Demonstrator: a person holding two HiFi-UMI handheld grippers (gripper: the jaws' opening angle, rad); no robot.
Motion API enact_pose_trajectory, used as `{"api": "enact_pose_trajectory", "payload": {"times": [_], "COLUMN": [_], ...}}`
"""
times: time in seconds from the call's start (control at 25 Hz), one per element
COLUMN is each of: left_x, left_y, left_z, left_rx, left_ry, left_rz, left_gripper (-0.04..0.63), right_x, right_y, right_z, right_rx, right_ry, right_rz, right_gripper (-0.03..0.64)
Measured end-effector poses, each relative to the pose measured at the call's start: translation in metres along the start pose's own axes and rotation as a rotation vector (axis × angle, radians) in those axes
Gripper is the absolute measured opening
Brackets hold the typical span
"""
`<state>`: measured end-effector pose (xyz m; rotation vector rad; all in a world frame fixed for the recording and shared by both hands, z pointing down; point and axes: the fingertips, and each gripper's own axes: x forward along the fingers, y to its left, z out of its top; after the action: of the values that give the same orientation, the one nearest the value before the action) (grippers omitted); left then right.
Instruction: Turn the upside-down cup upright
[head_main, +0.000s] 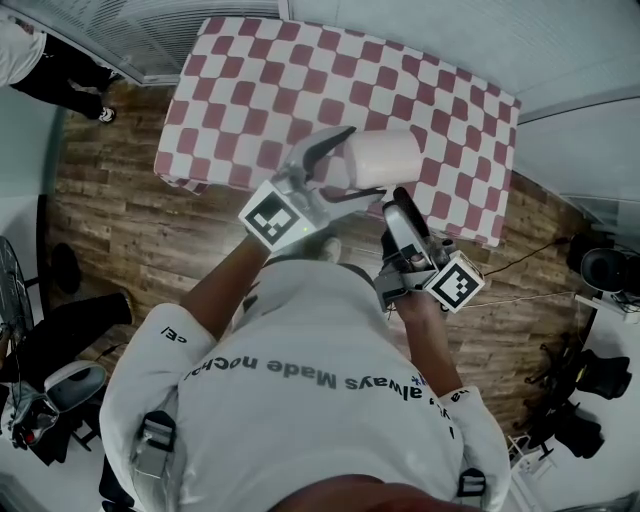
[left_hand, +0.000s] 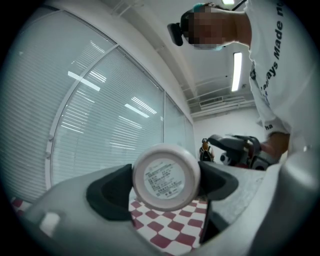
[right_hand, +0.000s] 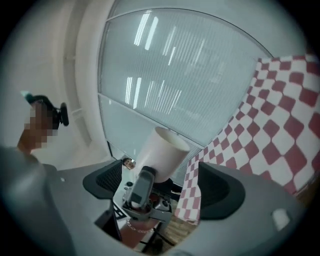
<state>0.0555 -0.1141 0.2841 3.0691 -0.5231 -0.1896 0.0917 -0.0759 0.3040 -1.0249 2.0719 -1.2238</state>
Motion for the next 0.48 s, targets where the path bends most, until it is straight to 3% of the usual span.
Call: {"api": "enact_pose_trajectory", "payload": {"times": [0.16,0.48], "left_x": [-0.002,-0.003], "left_y": [0.005,0.006], "left_z": [0.001,0.007], "left_rx": [-0.010,-0.005], "left_ry": [0.000,-0.012], "left_rz": [0.004,-0.003], "left_gripper": [0.416,0.414], "right_x": [-0.008,-0.003], "right_y": [0.007,0.026], "right_z": [0.002,-0.005], "right_rx": [-0.267,-1.116], "right_ry": [0.082,0.347], "right_rz": [-0.036,-0.106], "right_gripper": [0.454,0.472]}}
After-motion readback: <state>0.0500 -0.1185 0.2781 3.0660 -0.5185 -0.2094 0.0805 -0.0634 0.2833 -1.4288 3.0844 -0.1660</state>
